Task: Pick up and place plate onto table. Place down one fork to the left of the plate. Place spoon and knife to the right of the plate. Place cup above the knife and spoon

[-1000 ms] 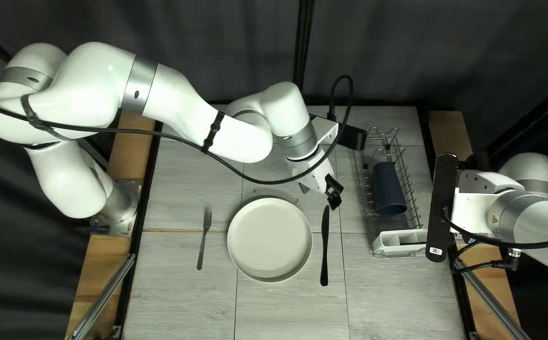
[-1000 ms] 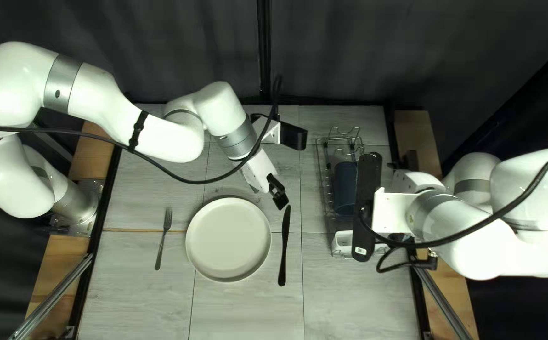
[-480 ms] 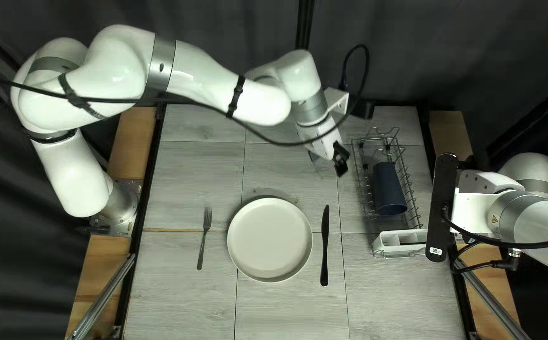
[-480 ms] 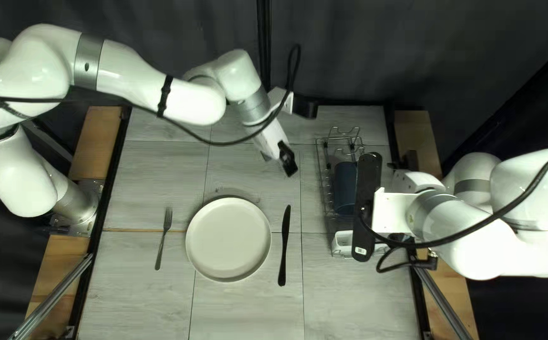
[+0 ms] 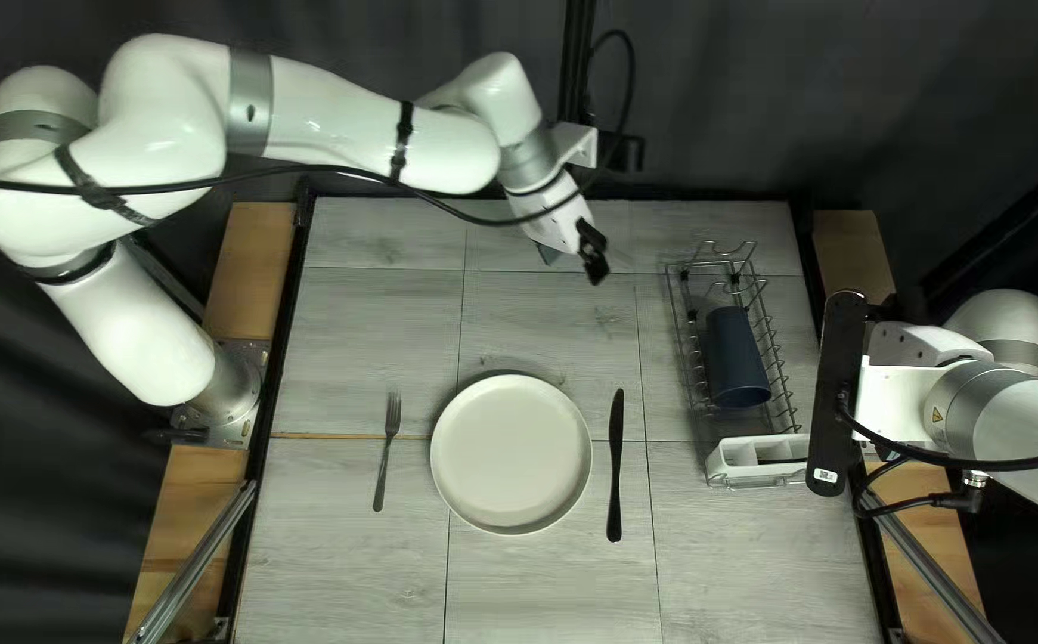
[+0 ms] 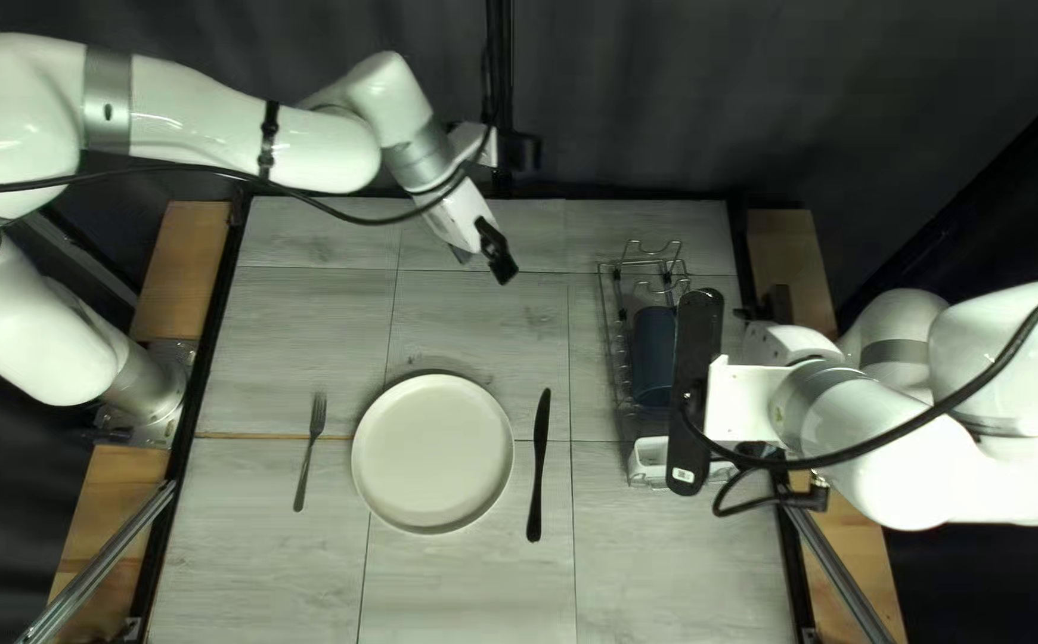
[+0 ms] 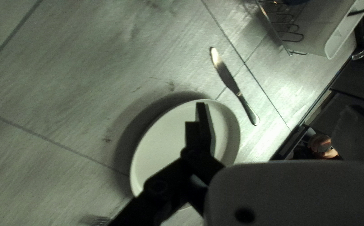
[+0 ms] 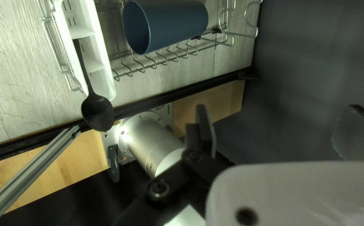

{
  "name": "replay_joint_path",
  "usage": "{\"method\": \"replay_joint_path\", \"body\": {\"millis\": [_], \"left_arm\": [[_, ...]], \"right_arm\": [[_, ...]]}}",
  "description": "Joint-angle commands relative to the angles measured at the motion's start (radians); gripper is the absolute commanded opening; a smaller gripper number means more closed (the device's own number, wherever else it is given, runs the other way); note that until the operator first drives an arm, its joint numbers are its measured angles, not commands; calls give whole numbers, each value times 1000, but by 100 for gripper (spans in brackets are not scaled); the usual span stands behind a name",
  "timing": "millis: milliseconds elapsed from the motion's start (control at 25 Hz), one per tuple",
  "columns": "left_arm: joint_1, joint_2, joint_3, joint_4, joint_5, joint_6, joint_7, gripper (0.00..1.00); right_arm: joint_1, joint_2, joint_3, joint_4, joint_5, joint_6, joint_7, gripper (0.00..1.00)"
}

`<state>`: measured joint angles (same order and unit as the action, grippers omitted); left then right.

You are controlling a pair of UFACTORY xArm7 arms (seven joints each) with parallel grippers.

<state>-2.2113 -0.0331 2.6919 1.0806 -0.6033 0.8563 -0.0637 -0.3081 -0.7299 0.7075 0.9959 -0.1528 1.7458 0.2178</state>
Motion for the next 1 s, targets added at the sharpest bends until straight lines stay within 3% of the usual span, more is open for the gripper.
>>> {"method": "replay_joint_path", "body": {"millis": [40,440,1000], "left_arm": [[39,19,37,-15,-23,47,64,100],[124,10,119,-23,-75,126,234,100],[179,194,186,-212,-142,169,314,100]], "right_arm": [[0,0,0,0,0,0,0,100],[0,0,0,0,0,0,0,100],[0,0,0,0,0,0,0,100]]}}
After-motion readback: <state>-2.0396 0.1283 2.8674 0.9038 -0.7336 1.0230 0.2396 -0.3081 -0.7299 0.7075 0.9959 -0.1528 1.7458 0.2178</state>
